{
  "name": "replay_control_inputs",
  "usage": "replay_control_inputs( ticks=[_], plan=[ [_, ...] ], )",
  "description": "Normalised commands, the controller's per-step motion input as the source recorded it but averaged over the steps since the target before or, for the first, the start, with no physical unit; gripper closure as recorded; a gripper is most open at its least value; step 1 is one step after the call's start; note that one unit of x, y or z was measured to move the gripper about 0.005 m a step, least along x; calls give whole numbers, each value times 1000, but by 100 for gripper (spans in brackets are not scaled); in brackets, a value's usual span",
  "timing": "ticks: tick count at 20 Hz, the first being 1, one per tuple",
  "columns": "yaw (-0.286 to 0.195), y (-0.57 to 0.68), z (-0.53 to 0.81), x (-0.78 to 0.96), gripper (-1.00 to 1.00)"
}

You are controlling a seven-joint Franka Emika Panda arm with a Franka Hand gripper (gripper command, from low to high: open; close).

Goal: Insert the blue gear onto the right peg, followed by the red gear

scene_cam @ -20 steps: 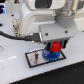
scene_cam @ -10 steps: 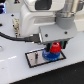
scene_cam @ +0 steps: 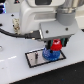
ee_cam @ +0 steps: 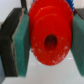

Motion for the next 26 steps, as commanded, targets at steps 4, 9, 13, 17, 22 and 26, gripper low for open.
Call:
replay_control_inputs(
  ticks=[4, 9, 13, 17, 22, 26],
  plan=[
    [0, -74, 63, 144, 100],
    [0, -153, -88, 221, 100],
    [0, -142, -123, 239, 100],
    [0, -75, -127, 127, 100],
    [0, 29, -87, 48, 100],
    [0, 31, 12, 19, 100]
  ],
)
